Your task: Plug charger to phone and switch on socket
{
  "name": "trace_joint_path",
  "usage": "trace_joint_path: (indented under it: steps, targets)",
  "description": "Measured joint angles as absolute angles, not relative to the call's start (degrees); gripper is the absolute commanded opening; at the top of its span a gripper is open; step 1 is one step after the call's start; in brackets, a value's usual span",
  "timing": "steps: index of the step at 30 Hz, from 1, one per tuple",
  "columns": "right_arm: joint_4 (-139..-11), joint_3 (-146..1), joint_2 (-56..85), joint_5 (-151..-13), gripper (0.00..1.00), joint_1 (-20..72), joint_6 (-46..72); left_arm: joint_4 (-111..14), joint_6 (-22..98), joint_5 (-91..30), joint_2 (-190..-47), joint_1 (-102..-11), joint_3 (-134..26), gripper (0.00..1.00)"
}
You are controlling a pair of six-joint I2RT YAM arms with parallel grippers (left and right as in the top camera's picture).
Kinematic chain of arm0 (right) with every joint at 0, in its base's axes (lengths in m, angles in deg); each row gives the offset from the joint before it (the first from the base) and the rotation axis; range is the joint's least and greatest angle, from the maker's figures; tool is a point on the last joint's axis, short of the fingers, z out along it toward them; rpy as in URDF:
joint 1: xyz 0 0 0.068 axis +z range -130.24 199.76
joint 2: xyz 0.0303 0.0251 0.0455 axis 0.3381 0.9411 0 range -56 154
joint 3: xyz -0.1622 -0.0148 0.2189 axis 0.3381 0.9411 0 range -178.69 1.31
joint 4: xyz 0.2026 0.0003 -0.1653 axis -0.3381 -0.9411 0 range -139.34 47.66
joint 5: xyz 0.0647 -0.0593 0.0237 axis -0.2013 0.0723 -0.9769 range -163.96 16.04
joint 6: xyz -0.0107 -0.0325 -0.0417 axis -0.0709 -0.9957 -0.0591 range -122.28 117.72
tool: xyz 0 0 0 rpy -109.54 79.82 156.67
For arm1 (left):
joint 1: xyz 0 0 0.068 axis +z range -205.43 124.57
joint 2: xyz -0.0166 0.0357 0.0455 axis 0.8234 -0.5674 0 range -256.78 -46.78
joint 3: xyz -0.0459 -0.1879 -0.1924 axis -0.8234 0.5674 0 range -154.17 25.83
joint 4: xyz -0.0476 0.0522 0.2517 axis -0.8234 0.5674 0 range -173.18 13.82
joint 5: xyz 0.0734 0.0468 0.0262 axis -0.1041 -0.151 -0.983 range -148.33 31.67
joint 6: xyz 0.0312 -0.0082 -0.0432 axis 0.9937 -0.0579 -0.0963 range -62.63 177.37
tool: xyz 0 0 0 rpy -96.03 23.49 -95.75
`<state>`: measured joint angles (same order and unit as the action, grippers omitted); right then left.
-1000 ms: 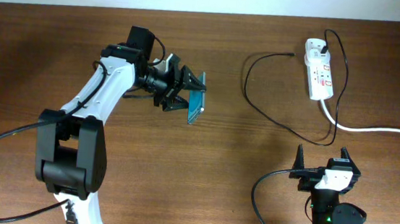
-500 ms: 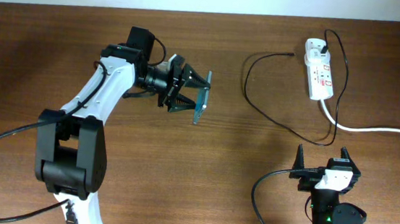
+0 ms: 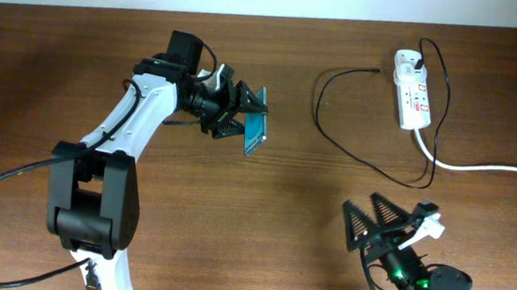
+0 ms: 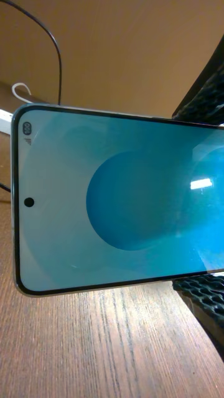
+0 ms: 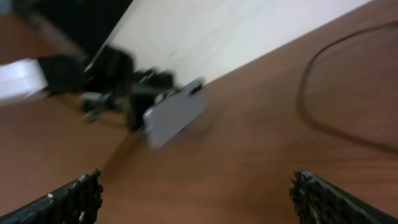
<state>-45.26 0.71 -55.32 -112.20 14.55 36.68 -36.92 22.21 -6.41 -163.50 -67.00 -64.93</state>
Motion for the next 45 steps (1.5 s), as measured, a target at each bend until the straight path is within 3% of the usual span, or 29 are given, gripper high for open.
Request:
trace_joint_path:
  steps: [5, 10, 15, 18, 22, 25, 31, 35, 45]
  targets:
    - [-46.9, 0.7, -55.3, -130.2, 0.98, 14.5, 38.4, -37.4, 23.3, -8.3, -163.5, -67.0, -65.0, 0.25]
    - [-48.0, 0.7, -55.3, -132.6, 0.98, 14.5, 37.7, -37.4, 26.1, -12.8, -161.3, -67.0, -67.9, 0.26]
    - [-49.1, 0.0, -48.2, -131.8, 0.98, 14.5, 32.1, -35.2, 27.9, -15.4, -150.0, -67.0, -68.8, 0.25]
    - [-71.0, -16.1, -35.6, -122.7, 0.98, 14.5, 17.9, -27.1, 28.8, -16.4, -144.4, -67.0, -69.1, 0.24]
    - [-80.9, -32.5, -29.5, -118.2, 0.98, 14.5, 7.1, -22.3, 29.3, -16.8, -139.4, -67.0, -69.1, 0.23]
    - [-88.9, -39.9, -29.3, -116.9, 0.98, 14.5, 5.4, -20.7, 29.3, -17.1, -136.4, -67.0, -69.1, 0.23]
    - [-107.1, -56.9, -29.3, -114.3, 0.98, 14.5, 12.9, -12.6, 29.6, -21.6, -130.4, -67.2, -69.2, 0.23]
    - [-108.3, -58.9, -29.3, -116.3, 0.98, 14.5, 14.1, -10.1, 29.5, -26.7, -127.5, -67.2, -69.2, 0.24]
    - [-93.6, -50.7, -29.3, -116.7, 0.98, 14.5, 17.9, -13.1, 26.0, -36.5, -127.5, -67.3, -69.2, 0.24]
